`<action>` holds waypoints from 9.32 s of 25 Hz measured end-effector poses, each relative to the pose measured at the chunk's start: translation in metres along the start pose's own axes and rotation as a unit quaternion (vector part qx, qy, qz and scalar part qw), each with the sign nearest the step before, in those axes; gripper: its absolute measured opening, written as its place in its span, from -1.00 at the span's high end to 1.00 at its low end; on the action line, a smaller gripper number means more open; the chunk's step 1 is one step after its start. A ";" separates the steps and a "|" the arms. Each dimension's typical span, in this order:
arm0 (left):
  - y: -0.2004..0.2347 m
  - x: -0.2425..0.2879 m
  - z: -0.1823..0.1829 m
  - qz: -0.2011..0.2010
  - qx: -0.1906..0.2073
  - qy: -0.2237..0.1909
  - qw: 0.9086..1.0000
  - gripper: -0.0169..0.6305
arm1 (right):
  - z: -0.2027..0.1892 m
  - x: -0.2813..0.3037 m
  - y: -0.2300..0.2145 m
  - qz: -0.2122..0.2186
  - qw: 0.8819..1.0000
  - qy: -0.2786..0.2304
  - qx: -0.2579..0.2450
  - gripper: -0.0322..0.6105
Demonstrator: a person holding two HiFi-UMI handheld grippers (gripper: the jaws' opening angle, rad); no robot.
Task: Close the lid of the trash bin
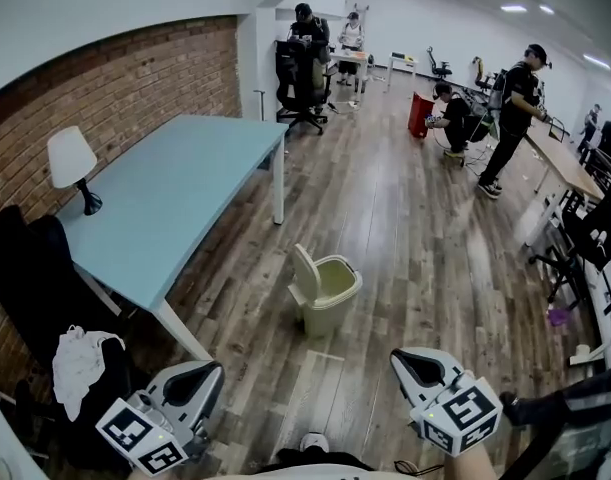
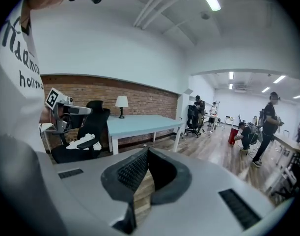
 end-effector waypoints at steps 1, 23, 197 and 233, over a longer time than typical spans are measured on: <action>0.005 0.011 0.000 0.001 0.001 0.001 1.000 0.93 | 0.000 0.006 -0.012 0.001 1.000 0.000 0.003 0.88; 0.102 0.172 -0.001 0.000 -0.001 0.032 0.999 0.93 | 0.010 0.153 -0.131 0.041 0.998 0.039 0.013 0.88; 0.328 0.521 -0.120 0.125 -0.176 0.268 0.939 0.93 | -0.334 0.658 -0.422 0.114 0.845 0.514 0.097 0.87; 0.273 0.559 0.038 -0.048 -0.071 0.063 0.994 0.93 | 0.066 0.457 -0.441 0.147 0.957 -0.079 0.235 0.88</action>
Point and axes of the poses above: the fingertips, and each gripper's own axes: x forward along the fingers, y to its left, z out of its top, the point moved 9 cm from there along -x, backward along the fingers, and after that the axes turned 3 degrees about z, right-handed, at the moved point
